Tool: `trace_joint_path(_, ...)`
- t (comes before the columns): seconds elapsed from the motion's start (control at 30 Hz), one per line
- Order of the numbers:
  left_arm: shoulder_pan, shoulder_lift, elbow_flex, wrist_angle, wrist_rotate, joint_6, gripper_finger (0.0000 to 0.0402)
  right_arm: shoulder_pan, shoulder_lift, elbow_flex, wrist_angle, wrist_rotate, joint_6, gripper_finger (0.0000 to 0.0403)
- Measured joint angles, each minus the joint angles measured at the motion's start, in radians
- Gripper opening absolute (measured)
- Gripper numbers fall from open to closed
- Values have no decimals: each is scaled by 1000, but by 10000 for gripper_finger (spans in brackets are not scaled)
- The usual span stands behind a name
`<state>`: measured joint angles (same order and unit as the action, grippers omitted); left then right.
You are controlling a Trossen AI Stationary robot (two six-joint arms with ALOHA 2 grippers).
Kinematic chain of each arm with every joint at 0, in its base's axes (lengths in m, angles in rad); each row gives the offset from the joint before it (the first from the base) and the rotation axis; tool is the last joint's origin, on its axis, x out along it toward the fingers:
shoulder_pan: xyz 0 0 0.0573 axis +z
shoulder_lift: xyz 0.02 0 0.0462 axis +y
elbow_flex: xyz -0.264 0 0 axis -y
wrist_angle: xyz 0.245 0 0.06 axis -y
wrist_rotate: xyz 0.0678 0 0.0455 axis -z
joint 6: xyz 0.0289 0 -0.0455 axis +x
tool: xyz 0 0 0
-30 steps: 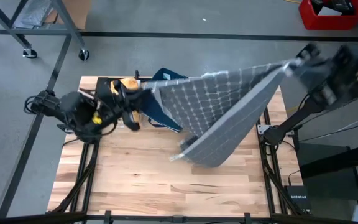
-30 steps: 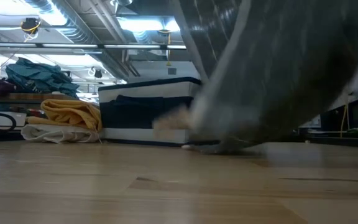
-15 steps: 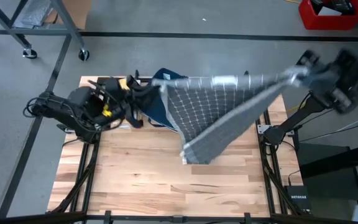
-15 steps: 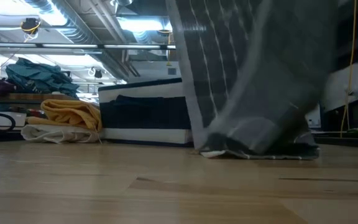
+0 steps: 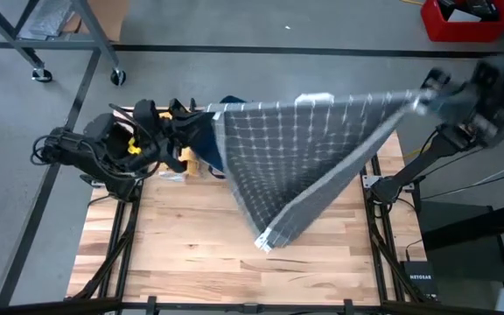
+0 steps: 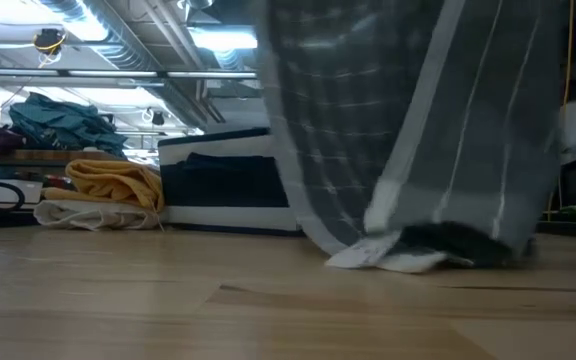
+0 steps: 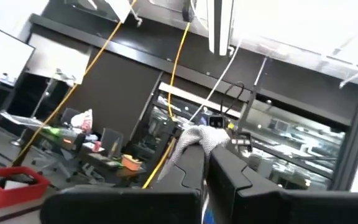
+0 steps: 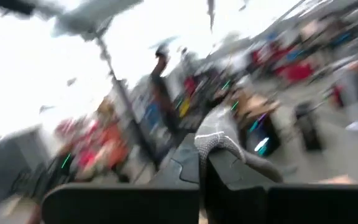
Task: Fold towel
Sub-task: Fold the gray patterned towel
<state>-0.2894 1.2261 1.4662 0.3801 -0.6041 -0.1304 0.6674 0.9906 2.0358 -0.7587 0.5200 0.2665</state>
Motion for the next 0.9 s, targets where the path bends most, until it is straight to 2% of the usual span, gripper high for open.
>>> trace_joint_path(0.13, 59, 4, -2, 35, 2, -24, 0, 0, 0, 0, 164, 138, -79, 1)
trace_joint_path(0.27, 127, 3, -2, 93, 12, -72, 0, 0, 8, -5, 278, 145, -162, 1)
trace_joint_path(0.47, 203, 7, -2, 104, 128, -162, 0, 0, 6, -4, 261, 148, -175, 1)
trace_joint_path(0.57, 225, 8, -2, 104, 150, -199, 0, 0, 4, -4, 270, 153, -175, 1)
trace_joint_path(0.8, 284, 10, -1, 124, 159, -212, 0, 0, 5, -2, 311, 255, -241, 1)
trace_joint_path(0.9, 300, 10, 2, 119, 205, -251, 0, 0, 5, -7, 303, 290, -229, 1)
